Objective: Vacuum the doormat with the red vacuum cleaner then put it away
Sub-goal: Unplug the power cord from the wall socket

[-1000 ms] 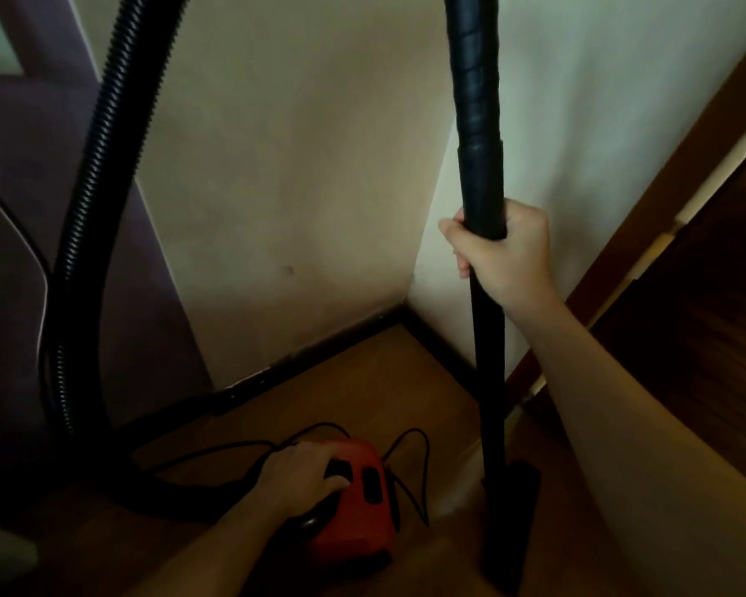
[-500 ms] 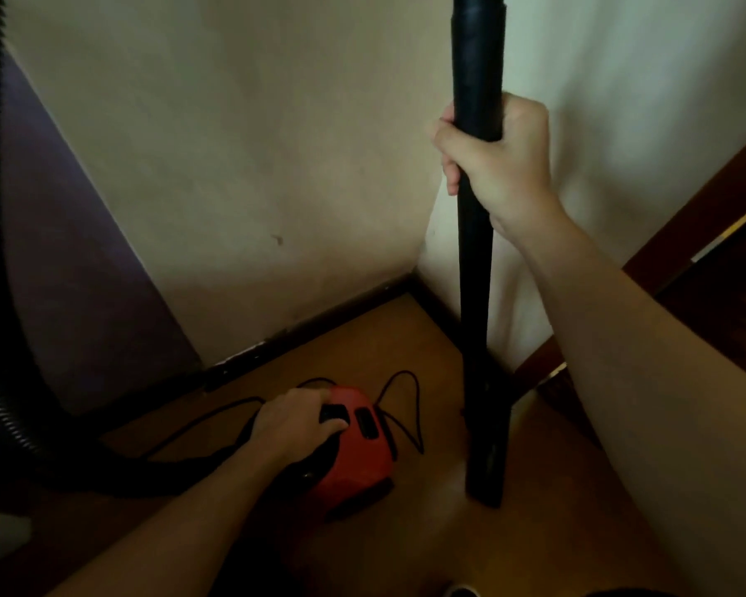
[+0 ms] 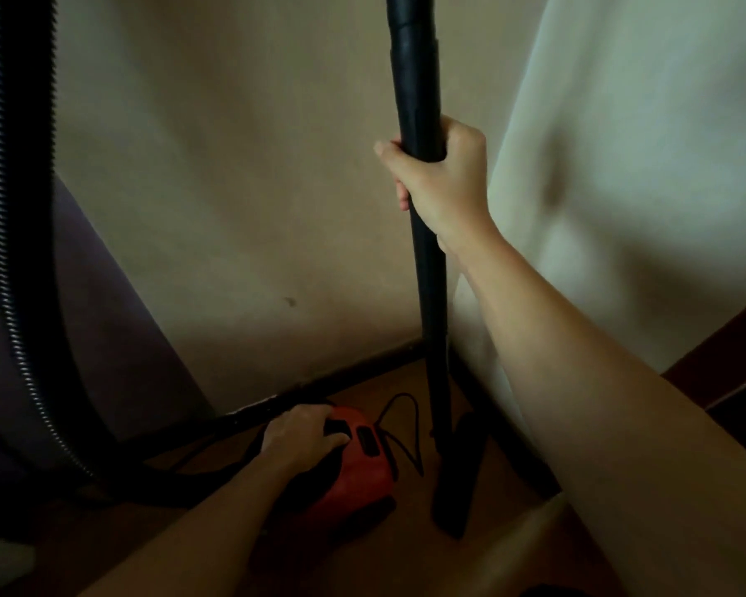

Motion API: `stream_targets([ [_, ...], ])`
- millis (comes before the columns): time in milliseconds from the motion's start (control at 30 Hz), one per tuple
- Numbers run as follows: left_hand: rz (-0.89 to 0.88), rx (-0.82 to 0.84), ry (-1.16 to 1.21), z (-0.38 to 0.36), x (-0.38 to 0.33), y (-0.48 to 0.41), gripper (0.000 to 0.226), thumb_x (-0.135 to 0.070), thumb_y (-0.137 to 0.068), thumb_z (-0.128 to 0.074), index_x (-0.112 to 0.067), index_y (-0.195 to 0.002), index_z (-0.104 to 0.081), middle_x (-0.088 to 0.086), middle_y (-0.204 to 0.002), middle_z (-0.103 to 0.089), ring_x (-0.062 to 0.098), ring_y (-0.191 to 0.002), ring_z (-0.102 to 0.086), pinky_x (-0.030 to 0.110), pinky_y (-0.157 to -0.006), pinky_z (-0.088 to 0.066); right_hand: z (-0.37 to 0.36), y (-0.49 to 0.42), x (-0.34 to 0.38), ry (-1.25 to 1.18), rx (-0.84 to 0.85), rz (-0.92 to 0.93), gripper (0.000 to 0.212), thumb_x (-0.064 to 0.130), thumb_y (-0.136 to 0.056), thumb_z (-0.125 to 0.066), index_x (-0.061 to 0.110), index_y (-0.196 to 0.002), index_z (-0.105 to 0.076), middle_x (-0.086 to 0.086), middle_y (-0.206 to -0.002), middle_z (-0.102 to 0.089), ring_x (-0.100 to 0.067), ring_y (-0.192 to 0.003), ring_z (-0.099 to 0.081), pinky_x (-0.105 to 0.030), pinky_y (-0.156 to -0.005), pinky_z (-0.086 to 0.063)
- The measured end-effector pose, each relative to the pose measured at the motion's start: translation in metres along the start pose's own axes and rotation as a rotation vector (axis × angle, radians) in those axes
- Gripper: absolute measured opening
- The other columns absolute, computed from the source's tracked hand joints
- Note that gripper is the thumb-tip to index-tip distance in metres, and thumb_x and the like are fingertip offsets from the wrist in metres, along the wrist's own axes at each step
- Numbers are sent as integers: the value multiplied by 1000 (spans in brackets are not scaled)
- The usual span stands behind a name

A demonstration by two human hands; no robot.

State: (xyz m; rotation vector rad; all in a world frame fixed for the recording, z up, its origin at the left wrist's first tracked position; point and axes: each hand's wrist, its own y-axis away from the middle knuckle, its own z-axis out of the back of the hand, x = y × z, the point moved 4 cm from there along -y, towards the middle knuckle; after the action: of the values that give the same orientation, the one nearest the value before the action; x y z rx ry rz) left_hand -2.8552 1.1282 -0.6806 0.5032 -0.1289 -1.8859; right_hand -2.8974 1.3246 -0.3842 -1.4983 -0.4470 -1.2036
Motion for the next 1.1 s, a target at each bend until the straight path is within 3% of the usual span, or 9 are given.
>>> stream_targets([
  [133, 71, -25, 21, 3, -2, -18, 58, -64, -89, -55, -29, -136, -54, -1, -133, -60, 22, -120, -58, 38, -91, -51, -14, -27, -10, -14, -25, 43, 18, 13, -82, -76, 1, -81, -63, -7, -59, -58, -20, -43, -58, -47, -46, -54],
  [300, 119, -72, 3, 2, -8, -31, 56, -60, -92, -54, -28, -138, -52, 0, -137, -59, 23, -123, -57, 38, -94, -51, -25, -49, -21, -15, -61, 132, 18, 23, -81, -77, 18, -77, -60, -8, -67, -65, -24, -52, -64, -47, -50, -55],
  [367, 133, -86, 12, 1, -11, -36, 55, -60, -92, -54, -27, -137, -53, 0, -137, -59, 23, -124, -56, 38, -96, -50, -27, -53, -30, -15, -32, 154, 17, 26, -79, -76, 20, -81, -61, -12, -75, -68, -28, -58, -66, -49, -53, -55],
  [500, 144, -105, 15, 0, -19, -41, 52, -57, -93, -54, -25, -134, -55, 0, -137, -59, 23, -125, -56, 36, -95, -49, -32, -45, -54, 30, 84, 163, 21, 29, -79, -77, 30, -84, -56, -3, -79, -65, -26, -69, -68, -48, -61, -58],
  [600, 140, -83, 28, -3, -23, -45, 51, -57, -94, -53, -24, -133, -55, -1, -137, -58, 22, -124, -55, 37, -98, -48, -37, -36, -73, 36, 146, 139, 21, 23, -85, -77, 25, -89, -57, 3, -77, -63, -19, -61, -67, -47, -59, -59],
  [700, 135, -83, 25, -7, -25, -50, 50, -58, -95, -51, -25, -133, -54, -2, -139, -57, 21, -127, -53, 39, -103, -39, -40, -41, -81, 41, 124, 140, 21, 19, -86, -76, 25, -87, -57, 7, -73, -61, -17, -54, -65, -44, -56, -58],
  [800, 122, -87, 39, -8, -27, -52, 51, -55, -97, -49, -25, -138, -50, -2, -145, -52, 21, -132, -48, 41, -107, -30, -42, -46, -79, 51, 57, 174, 22, 26, -84, -75, 32, -83, -54, 8, -75, -61, -24, -63, -66, -44, -60, -57],
  [967, 93, -51, 40, -9, -25, -52, 52, -55, -98, -48, -28, -142, -45, -2, -147, -49, 22, -133, -46, 45, -106, -28, -51, -46, -77, 80, -45, 187, 21, 24, -84, -74, 21, -90, -55, 15, -71, -55, 1, -63, -58, -20, -60, -48],
  [1100, 66, -90, 35, 3, -19, -36, 61, -59, -94, -50, -34, -147, -35, 0, -147, -43, 24, -137, -40, 46, -111, -31, -55, -46, -77, 102, 108, 139, 19, 26, -92, -68, 19, -97, -51, 2, -77, -62, -16, -56, -67, -40, -56, -59],
])
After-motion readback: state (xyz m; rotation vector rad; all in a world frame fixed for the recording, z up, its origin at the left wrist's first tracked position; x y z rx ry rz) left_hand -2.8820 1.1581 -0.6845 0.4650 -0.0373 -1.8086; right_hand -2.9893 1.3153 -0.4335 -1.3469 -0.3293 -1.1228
